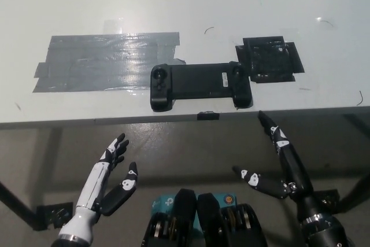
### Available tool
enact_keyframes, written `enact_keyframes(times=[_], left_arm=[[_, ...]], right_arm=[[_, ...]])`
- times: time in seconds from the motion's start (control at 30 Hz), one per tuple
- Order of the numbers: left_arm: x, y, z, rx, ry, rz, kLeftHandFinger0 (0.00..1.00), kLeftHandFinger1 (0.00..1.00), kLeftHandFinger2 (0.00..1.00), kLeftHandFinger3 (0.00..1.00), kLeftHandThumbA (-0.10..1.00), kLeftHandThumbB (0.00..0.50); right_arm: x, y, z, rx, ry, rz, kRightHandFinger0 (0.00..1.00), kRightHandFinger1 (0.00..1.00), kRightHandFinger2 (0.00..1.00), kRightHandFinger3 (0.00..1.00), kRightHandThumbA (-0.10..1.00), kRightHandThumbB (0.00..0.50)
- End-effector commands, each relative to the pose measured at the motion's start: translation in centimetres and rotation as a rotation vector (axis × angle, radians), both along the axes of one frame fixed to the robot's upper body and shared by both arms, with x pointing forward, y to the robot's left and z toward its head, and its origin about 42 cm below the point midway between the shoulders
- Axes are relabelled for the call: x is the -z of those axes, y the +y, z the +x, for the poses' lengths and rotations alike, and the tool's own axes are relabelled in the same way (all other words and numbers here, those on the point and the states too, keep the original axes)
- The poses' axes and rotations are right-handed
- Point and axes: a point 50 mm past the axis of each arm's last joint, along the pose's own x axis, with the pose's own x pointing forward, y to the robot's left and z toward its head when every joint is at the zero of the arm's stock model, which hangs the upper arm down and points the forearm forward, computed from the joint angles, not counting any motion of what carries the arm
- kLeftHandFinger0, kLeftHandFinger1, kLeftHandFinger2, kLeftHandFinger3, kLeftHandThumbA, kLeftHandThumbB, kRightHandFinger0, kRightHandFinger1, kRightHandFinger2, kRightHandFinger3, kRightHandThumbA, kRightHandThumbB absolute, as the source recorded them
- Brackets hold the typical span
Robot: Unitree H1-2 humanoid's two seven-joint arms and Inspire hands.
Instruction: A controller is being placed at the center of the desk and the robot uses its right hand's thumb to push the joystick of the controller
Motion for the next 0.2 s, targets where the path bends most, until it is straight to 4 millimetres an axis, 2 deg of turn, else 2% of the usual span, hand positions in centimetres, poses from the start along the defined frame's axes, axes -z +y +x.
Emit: enact_keyframes(times=[0.0, 0.17], left_arm=[[-1.20, 0.38, 0.12, 0.007, -0.049, 0.010, 1.00, 1.00, 1.00, 1.00, 0.36, 0.000], [-1.30, 0.39, 0.03, 0.009, -0.054, 0.011, 1.00, 1.00, 1.00, 1.00, 0.35, 0.000]], right_arm=[[-1.37, 0.37, 0.53, -0.030, -0.068, -0.038, 1.00, 1.00, 1.00, 1.00, 0.83, 0.130], [-1.38, 0.45, 0.60, -0.021, -0.082, -0.056, 1.00, 1.00, 1.00, 1.00, 0.82, 0.129]])
